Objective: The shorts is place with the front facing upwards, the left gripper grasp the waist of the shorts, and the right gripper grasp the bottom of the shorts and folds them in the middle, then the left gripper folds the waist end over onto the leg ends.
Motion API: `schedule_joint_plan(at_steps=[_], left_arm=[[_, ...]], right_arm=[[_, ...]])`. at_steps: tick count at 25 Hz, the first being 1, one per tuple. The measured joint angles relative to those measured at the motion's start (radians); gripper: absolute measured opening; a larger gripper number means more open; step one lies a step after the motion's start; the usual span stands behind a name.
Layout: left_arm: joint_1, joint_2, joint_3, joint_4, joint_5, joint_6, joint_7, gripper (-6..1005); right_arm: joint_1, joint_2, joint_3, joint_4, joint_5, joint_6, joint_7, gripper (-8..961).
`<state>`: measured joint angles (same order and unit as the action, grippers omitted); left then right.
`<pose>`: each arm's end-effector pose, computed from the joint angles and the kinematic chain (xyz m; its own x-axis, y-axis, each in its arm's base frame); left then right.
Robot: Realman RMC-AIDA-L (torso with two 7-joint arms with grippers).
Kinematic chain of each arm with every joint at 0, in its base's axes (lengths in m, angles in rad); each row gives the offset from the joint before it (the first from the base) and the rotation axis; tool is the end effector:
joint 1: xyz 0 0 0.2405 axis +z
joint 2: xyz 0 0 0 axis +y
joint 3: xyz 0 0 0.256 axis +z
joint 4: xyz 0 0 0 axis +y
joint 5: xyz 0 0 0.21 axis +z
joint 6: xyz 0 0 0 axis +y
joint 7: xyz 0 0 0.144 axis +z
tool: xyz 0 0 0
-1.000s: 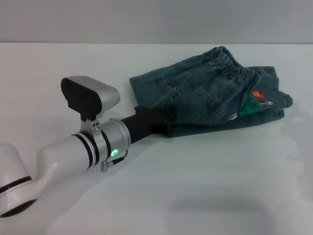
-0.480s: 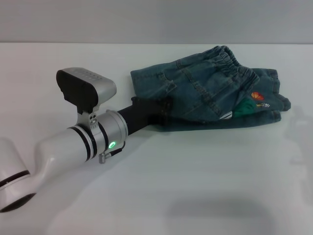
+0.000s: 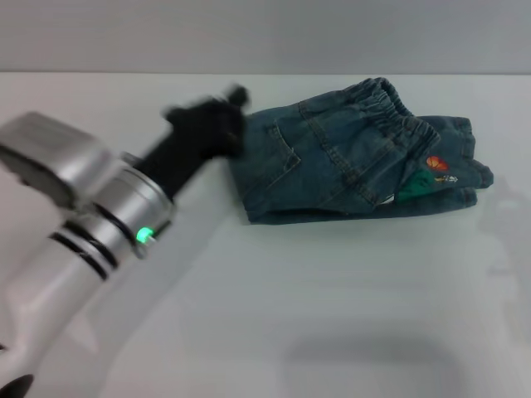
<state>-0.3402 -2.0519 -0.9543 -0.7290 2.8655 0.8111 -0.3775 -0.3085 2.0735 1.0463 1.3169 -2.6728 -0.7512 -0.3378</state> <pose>-0.2080 0.3342 -0.0771 0.5870 0.0610 0.8073 0.6794 -0.5794 -0.4502 0.2442 0.2427 0.0100 0.7587 0.1416 -0.6359 -0.6360 -0.0504 -0.7700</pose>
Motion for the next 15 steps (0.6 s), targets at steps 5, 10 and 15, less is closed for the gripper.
schedule_joint_plan(at_steps=[5, 10, 15], left_arm=[[0.184, 0.024, -0.135, -0.244, 0.018, -0.063, 0.069, 68], [0.291, 0.040, -0.191, -0.354, 0.021, -0.149, 0.160, 194], [0.316, 0.021, -0.207, -0.306, 0.022, -0.113, 0.230, 392]], right_arm=[[0.018, 0.001, 0.039, -0.012, 0.077, 0.017, 0.001, 0], [0.003, 0.002, 0.062, -0.020, 0.134, -0.019, 0.001, 112], [0.011, 0.002, 0.060, -0.094, 0.136, -0.124, 0.017, 432]])
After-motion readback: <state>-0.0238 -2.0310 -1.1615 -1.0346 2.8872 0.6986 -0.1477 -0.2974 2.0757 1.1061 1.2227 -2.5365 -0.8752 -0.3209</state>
